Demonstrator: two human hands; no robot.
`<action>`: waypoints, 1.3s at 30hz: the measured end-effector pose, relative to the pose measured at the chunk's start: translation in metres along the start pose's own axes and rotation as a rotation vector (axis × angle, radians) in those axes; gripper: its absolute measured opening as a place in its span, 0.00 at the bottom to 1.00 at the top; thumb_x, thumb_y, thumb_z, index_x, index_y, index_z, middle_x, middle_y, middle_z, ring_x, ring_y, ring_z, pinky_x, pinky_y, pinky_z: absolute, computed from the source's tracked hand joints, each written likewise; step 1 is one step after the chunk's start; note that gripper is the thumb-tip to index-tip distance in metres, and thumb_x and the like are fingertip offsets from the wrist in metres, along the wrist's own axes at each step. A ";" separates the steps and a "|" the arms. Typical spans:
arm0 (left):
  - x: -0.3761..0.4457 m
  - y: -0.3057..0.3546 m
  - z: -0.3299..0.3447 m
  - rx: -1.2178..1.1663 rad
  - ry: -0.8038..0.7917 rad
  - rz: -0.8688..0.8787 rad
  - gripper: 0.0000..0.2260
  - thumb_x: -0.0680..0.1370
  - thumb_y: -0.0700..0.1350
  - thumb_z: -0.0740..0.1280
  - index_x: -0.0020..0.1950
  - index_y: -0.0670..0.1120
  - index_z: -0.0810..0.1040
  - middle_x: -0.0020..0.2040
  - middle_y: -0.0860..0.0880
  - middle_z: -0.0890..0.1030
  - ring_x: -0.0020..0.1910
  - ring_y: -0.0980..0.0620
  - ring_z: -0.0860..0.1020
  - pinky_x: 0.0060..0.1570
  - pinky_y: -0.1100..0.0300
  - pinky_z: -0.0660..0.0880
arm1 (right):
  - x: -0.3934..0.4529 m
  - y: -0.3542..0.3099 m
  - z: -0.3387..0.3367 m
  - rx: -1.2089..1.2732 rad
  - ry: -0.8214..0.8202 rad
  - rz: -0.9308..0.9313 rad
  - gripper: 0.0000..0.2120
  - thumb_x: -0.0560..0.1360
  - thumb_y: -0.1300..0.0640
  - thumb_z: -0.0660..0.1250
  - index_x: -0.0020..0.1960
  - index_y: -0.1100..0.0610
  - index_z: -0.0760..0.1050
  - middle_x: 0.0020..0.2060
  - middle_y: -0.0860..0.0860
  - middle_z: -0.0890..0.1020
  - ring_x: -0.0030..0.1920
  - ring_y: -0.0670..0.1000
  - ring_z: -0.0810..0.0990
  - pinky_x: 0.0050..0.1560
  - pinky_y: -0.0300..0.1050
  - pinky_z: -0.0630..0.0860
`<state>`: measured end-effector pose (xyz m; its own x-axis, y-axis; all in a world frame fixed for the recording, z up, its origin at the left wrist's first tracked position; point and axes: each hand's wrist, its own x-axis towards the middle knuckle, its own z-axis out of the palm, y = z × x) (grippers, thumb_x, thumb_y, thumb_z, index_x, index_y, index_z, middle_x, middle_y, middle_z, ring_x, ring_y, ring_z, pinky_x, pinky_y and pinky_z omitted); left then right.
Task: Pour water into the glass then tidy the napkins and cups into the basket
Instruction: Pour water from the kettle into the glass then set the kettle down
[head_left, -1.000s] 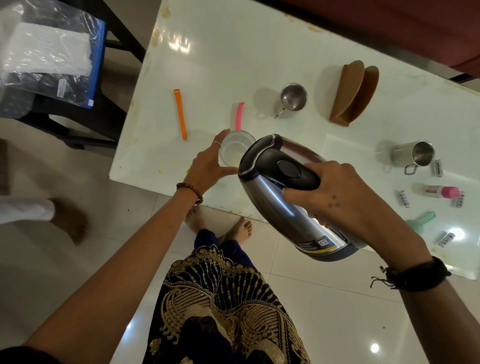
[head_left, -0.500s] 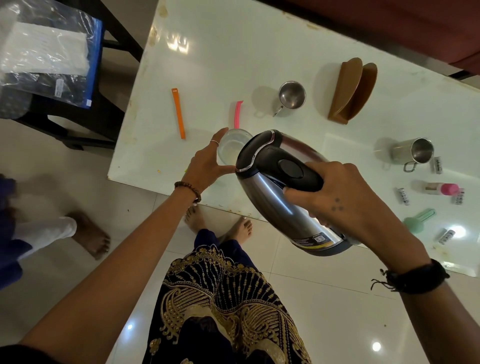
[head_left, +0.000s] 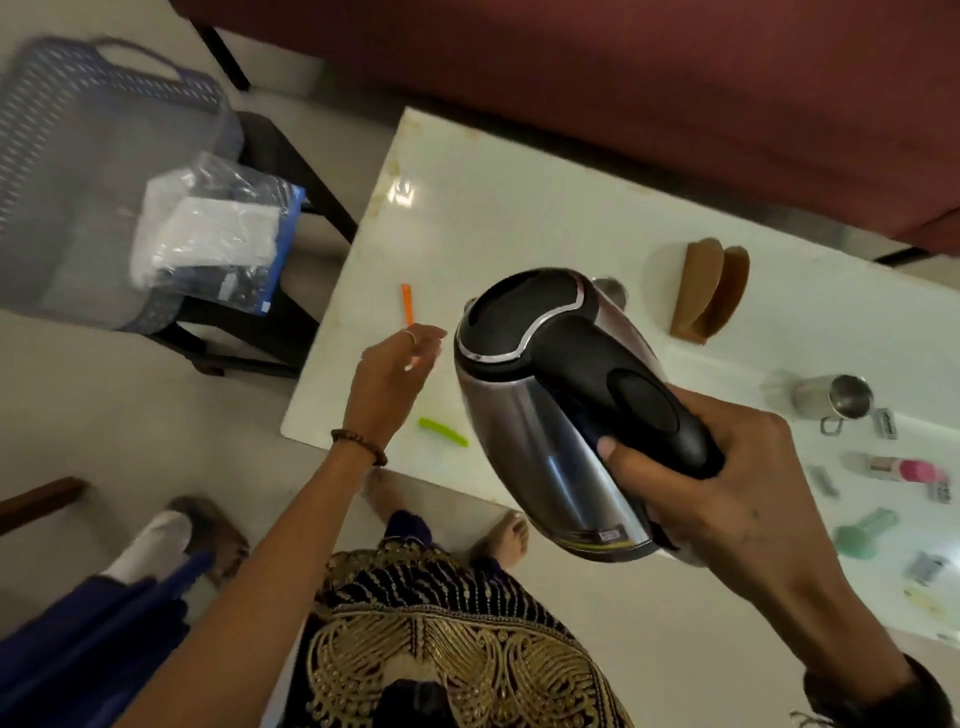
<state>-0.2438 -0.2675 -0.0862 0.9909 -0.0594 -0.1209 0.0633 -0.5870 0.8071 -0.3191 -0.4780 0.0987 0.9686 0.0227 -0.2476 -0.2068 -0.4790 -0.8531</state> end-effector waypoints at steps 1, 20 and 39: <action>0.003 0.001 -0.014 -0.020 0.063 -0.006 0.06 0.76 0.35 0.63 0.49 0.42 0.78 0.42 0.44 0.81 0.42 0.62 0.78 0.45 0.66 0.72 | 0.007 -0.009 0.006 0.031 0.009 -0.021 0.06 0.62 0.48 0.69 0.31 0.37 0.74 0.20 0.40 0.75 0.21 0.43 0.73 0.20 0.27 0.63; 0.067 -0.149 -0.259 -0.003 0.843 -0.259 0.09 0.75 0.36 0.62 0.52 0.41 0.79 0.49 0.46 0.81 0.46 0.56 0.76 0.42 0.80 0.67 | 0.204 -0.163 0.257 0.355 -0.038 -0.243 0.15 0.66 0.52 0.68 0.26 0.56 0.67 0.21 0.60 0.71 0.21 0.58 0.67 0.23 0.50 0.70; 0.104 -0.291 -0.308 -0.228 0.983 -0.730 0.14 0.79 0.45 0.57 0.64 0.56 0.68 0.46 0.52 0.80 0.42 0.58 0.77 0.47 0.56 0.77 | 0.282 -0.208 0.529 0.654 0.185 -0.150 0.06 0.69 0.53 0.68 0.40 0.53 0.73 0.23 0.41 0.74 0.25 0.39 0.73 0.28 0.29 0.70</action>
<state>-0.1227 0.1457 -0.1562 0.3782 0.9082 -0.1793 0.5583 -0.0693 0.8268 -0.0761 0.0920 -0.0368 0.9888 -0.1304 -0.0729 -0.0537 0.1456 -0.9879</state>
